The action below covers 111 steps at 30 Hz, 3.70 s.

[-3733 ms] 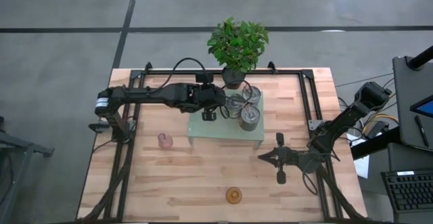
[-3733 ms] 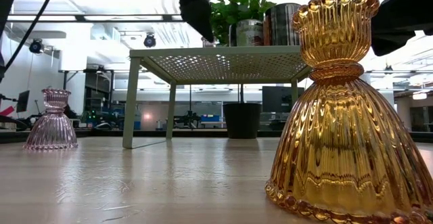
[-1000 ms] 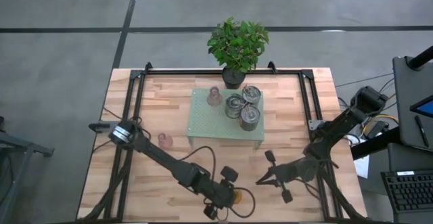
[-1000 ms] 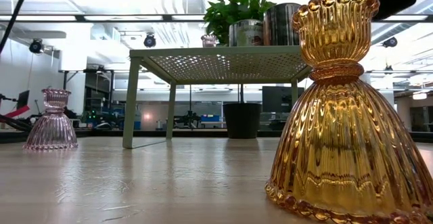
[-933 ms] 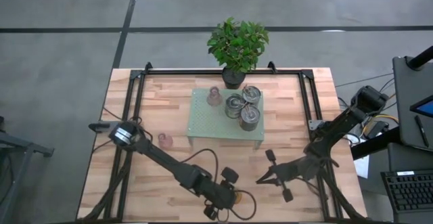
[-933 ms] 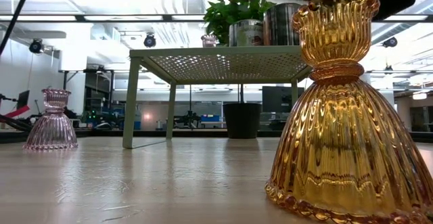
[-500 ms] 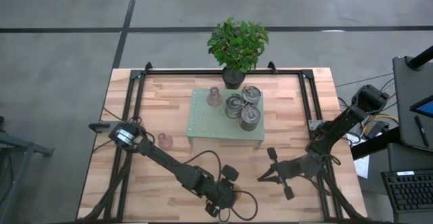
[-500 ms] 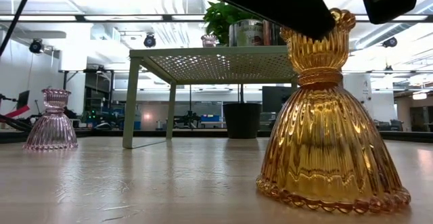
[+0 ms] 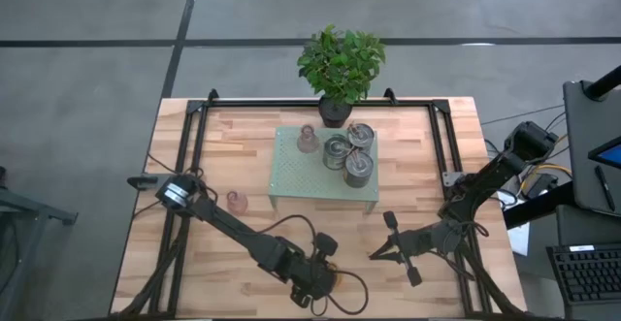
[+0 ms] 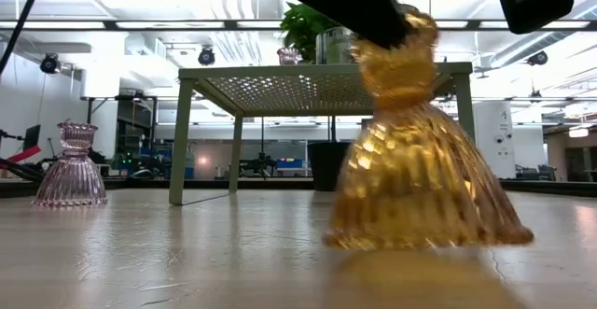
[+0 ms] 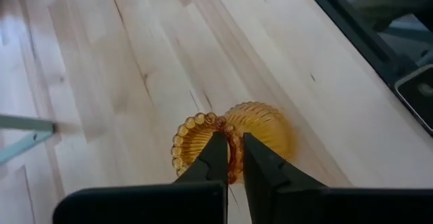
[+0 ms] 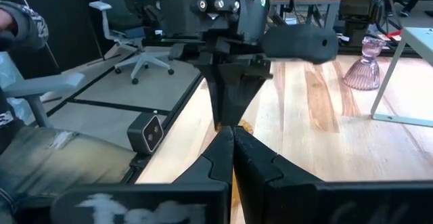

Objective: Pick & Place candle stick holders
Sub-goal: Put the yellow candle holder on the shelf, then put the purple candle holder on the shelf

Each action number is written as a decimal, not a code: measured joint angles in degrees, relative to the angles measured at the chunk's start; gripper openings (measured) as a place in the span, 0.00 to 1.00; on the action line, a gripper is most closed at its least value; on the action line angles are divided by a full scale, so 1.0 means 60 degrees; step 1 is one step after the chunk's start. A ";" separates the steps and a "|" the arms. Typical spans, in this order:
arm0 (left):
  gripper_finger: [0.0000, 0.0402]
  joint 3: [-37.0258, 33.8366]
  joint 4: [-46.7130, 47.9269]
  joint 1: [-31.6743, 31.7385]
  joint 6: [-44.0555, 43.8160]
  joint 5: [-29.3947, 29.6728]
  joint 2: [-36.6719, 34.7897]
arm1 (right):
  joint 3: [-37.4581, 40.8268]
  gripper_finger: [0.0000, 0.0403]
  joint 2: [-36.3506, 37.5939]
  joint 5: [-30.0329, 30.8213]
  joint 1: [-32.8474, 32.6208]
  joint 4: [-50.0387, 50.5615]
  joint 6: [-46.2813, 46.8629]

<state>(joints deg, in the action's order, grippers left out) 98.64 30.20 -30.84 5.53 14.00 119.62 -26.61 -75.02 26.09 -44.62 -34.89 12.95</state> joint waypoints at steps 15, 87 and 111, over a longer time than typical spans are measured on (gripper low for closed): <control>0.01 0.0143 0.2356 -0.0082 -0.0574 0.1511 -0.1660 | 0.0029 0.02 -0.0007 0.0000 0.0000 0.0020 0.0019; 0.23 -0.0199 0.3942 0.3548 0.0496 0.3399 -0.4549 | 0.0135 0.02 -0.0011 0.0430 0.0003 0.0061 0.0022; 0.24 -0.2188 0.9847 0.0722 -0.7126 0.1258 -0.5858 | 0.0240 0.02 -0.0011 0.0421 0.0007 0.0055 0.0281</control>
<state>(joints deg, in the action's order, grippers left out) 85.51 89.28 -26.51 -37.22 21.55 84.47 -25.17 -75.09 28.61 -44.58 -34.57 14.63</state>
